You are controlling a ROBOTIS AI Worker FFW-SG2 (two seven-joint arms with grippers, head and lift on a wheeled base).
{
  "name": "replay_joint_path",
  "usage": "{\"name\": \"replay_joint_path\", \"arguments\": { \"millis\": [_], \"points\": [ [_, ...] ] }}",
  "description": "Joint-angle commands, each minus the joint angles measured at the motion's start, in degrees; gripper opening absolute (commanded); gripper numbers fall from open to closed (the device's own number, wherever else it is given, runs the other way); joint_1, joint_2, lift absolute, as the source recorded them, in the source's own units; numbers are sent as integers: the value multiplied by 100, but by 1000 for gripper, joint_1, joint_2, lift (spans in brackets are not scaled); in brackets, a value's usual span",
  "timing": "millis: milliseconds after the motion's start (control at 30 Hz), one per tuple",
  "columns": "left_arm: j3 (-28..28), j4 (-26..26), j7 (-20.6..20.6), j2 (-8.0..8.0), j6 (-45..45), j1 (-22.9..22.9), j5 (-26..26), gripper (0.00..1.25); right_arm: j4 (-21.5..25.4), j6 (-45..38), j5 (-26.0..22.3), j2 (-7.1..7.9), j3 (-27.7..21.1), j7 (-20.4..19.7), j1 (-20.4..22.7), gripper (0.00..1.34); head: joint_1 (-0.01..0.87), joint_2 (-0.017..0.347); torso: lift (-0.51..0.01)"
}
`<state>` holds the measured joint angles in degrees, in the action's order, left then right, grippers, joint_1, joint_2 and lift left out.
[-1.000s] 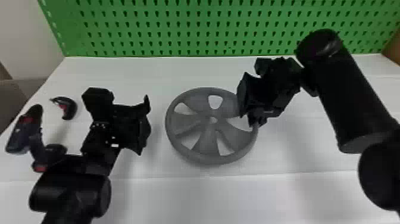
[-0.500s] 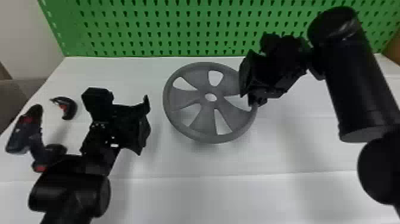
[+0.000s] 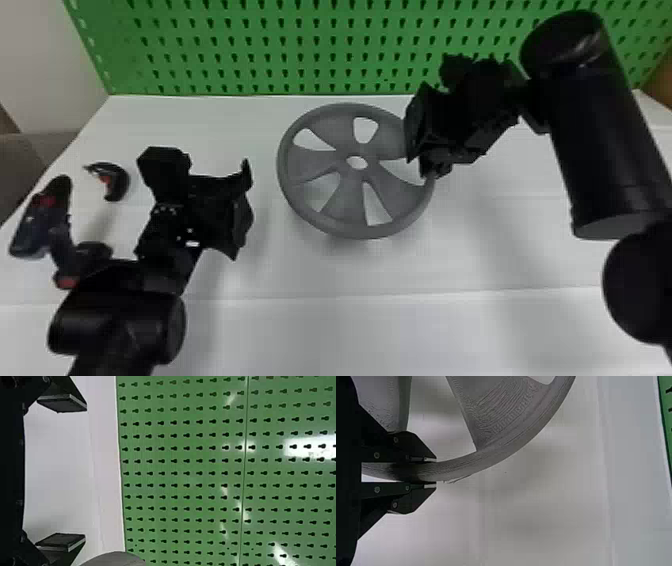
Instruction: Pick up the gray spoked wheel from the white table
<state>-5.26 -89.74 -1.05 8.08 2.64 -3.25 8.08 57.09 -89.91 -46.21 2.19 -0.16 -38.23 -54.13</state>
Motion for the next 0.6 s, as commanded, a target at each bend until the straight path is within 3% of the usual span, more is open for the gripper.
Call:
{"name": "replay_joint_path", "arguments": {
  "millis": [0, 300, 567],
  "points": [
    [-1, 0, 0, 0, 0, 0, 0, 1120, 74, -17, -19, 18, -36, 0, 34, 256, 767, 35, -107],
    [17, -9, 0, 0, 0, 18, 18, 1120, 839, -9, -424, 203, -168, 0, 447, 256, 767, 35, -107],
    [52, -53, 0, 0, 0, 44, 18, 1120, 1761, 1028, -854, 387, -265, 9, 1036, 256, 767, 35, -107]
  ]
}}
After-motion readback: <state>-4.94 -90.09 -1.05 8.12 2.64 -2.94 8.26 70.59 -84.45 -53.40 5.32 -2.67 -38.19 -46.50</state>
